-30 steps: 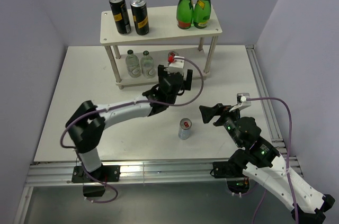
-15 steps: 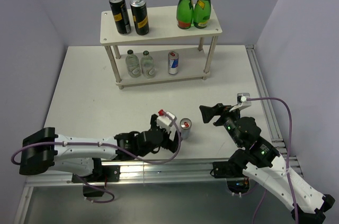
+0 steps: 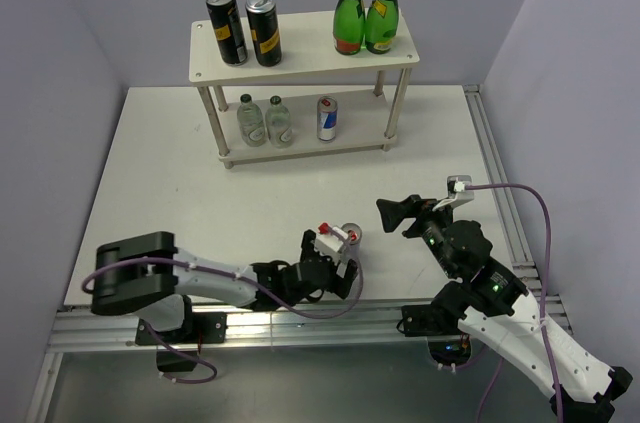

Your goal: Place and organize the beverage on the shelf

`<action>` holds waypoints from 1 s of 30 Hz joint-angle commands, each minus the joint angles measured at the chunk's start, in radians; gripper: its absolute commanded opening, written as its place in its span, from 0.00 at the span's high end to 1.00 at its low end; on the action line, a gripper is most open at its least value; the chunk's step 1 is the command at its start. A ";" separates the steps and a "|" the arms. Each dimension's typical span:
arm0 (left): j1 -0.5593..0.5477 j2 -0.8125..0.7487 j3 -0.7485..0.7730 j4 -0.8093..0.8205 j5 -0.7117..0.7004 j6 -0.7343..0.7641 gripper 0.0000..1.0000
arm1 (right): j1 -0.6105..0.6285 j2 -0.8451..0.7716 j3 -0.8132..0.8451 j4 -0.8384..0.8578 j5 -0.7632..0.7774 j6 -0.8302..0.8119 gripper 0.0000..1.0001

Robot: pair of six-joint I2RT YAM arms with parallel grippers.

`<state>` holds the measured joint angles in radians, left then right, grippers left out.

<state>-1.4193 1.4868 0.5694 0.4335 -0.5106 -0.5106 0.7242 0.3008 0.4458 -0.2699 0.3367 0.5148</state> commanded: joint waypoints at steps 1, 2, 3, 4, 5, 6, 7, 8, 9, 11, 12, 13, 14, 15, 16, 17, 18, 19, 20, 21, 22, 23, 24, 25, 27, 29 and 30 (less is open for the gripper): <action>-0.003 0.104 0.127 0.085 -0.158 0.012 0.01 | 0.006 0.001 -0.001 0.029 0.015 -0.013 0.00; -0.001 0.156 0.142 0.097 -0.176 0.015 0.01 | 0.004 0.000 -0.002 0.029 0.012 -0.012 0.00; 0.003 0.179 0.153 0.111 -0.193 0.023 0.01 | 0.004 -0.002 -0.002 0.029 0.009 -0.013 0.00; 0.008 0.200 0.170 0.131 -0.213 0.024 0.01 | 0.004 -0.003 -0.004 0.029 0.007 -0.012 0.00; 0.013 0.243 0.176 0.184 -0.226 0.024 0.01 | 0.006 -0.003 -0.002 0.031 0.007 -0.013 0.00; 0.026 0.265 0.182 0.207 -0.236 0.027 0.01 | 0.006 -0.002 -0.002 0.032 0.005 -0.013 0.00; 0.034 0.289 0.211 0.221 -0.276 0.024 0.01 | 0.006 -0.003 -0.002 0.031 0.004 -0.013 0.00; 0.042 0.331 0.227 0.250 -0.293 0.026 0.02 | 0.004 -0.003 -0.002 0.034 0.005 -0.013 0.00; 0.057 0.351 0.237 0.282 -0.305 0.049 0.15 | 0.004 -0.003 -0.002 0.032 0.004 -0.013 0.00; 0.071 0.401 0.282 0.341 -0.331 0.079 0.38 | 0.004 -0.009 -0.004 0.032 0.005 -0.012 0.00; 0.086 0.417 0.302 0.349 -0.332 0.118 0.67 | 0.004 -0.012 -0.004 0.031 0.005 -0.012 0.00; 0.095 0.431 0.351 0.356 -0.332 0.136 0.80 | 0.004 -0.012 -0.004 0.031 0.005 -0.012 0.00; 0.105 0.453 0.377 0.361 -0.318 0.155 0.87 | 0.006 -0.015 -0.005 0.031 0.005 -0.013 0.00; 0.130 0.461 0.433 0.341 -0.312 0.179 1.00 | 0.004 -0.015 -0.004 0.031 0.004 -0.013 0.00; 0.144 0.467 0.458 0.340 -0.309 0.193 1.00 | 0.004 -0.019 -0.004 0.031 0.004 -0.012 0.00; 0.160 0.474 0.478 0.349 -0.275 0.211 1.00 | 0.004 -0.017 -0.004 0.032 0.002 -0.013 0.00; 0.190 0.477 0.501 0.349 -0.263 0.236 1.00 | 0.004 -0.019 -0.004 0.031 0.004 -0.012 0.00; 0.209 0.484 0.567 0.315 -0.253 0.242 1.00 | 0.004 -0.019 -0.004 0.031 0.005 -0.012 0.00; 0.229 0.500 0.602 0.294 -0.244 0.248 1.00 | 0.006 -0.019 -0.004 0.032 0.001 -0.013 0.00; 0.267 0.510 0.639 0.268 -0.209 0.253 1.00 | 0.004 -0.022 -0.004 0.032 0.001 -0.012 0.00; 0.287 0.521 0.715 0.214 -0.198 0.254 1.00 | 0.004 -0.023 -0.005 0.032 -0.001 -0.013 0.00; 0.321 0.539 0.751 0.193 -0.194 0.259 1.00 | 0.006 -0.023 -0.006 0.034 -0.001 -0.013 0.00; 0.338 0.547 0.782 0.183 -0.168 0.277 1.00 | 0.006 -0.026 -0.006 0.032 -0.001 -0.013 0.00; 0.353 0.556 0.832 0.171 -0.166 0.290 1.00 | 0.004 -0.029 -0.006 0.032 -0.001 -0.013 0.00; 0.401 0.579 0.907 0.148 -0.148 0.290 1.00 | 0.004 -0.032 -0.006 0.031 -0.007 -0.012 0.00; 0.454 0.602 0.952 0.097 -0.105 0.274 1.00 | 0.004 -0.037 -0.007 0.032 -0.008 -0.013 0.00; 0.471 0.612 1.006 0.079 -0.086 0.270 1.00 | 0.004 -0.038 -0.007 0.034 -0.013 -0.012 0.00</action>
<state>-1.0100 2.1063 1.4372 0.5144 -0.6582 -0.2546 0.7231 0.2668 0.4446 -0.2062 0.3656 0.5182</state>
